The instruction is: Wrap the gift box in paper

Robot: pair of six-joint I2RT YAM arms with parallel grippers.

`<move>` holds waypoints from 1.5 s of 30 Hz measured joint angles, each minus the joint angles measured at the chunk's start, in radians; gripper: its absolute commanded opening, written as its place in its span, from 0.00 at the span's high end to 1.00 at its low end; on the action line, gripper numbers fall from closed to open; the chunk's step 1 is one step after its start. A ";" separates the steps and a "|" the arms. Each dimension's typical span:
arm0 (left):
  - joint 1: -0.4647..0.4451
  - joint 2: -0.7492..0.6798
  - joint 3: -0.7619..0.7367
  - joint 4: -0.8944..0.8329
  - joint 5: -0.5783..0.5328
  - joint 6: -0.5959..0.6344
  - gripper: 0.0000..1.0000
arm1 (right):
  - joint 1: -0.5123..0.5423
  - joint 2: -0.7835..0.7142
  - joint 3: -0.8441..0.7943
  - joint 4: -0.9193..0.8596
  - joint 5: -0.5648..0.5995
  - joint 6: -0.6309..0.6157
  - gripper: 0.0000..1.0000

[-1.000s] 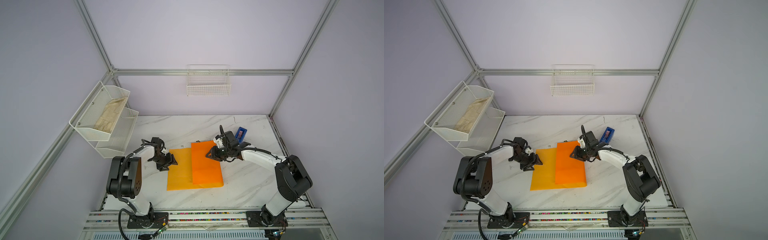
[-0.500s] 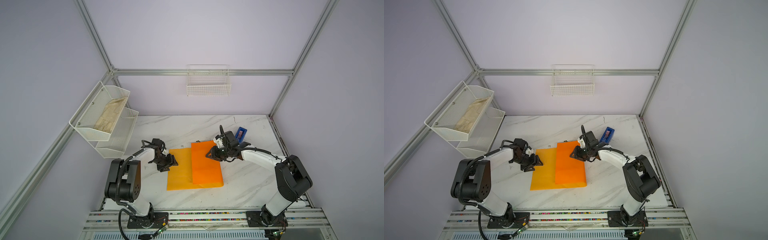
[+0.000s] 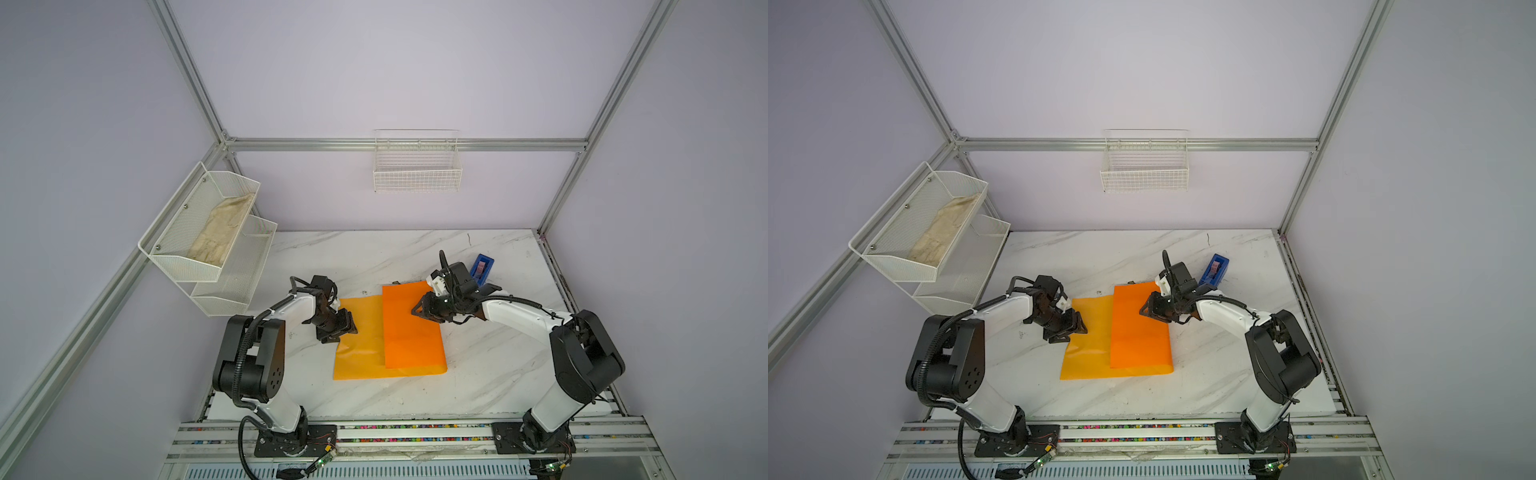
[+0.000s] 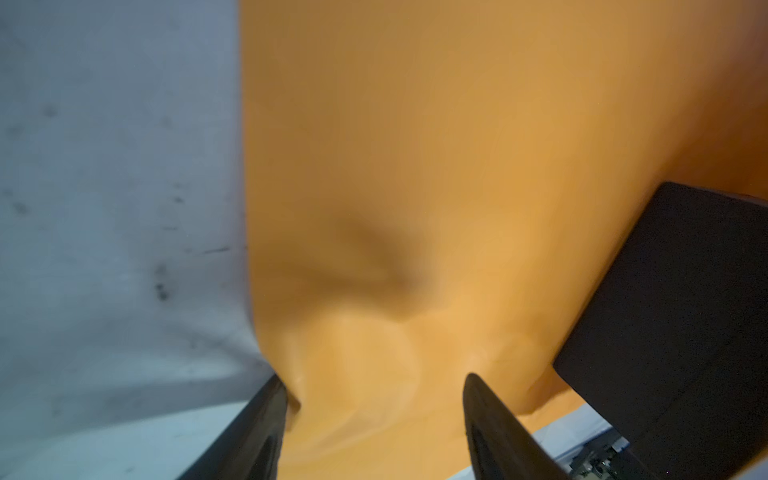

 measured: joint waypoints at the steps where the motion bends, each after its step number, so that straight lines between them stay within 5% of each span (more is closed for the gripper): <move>1: -0.003 0.002 -0.002 0.014 0.023 -0.001 0.34 | 0.000 0.000 0.000 0.000 0.000 0.000 0.63; 19: 0.014 -0.158 -0.006 0.135 0.121 -0.038 0.35 | 0.000 0.000 0.000 0.000 -0.002 0.000 0.63; 28: 0.027 -0.105 -0.006 -0.030 -0.135 -0.031 0.34 | 0.000 0.001 0.000 0.000 -0.005 -0.001 0.63; 33: 0.026 -0.056 -0.006 -0.066 -0.186 -0.018 0.34 | 0.000 0.001 0.000 0.000 -0.005 -0.004 0.63; 39: -0.007 -0.011 0.006 -0.072 -0.178 -0.003 0.35 | 0.000 0.003 0.000 0.001 -0.007 -0.004 0.63; 45: -0.040 0.004 0.011 -0.018 -0.039 0.008 0.35 | 0.000 0.003 0.000 0.001 -0.008 -0.004 0.63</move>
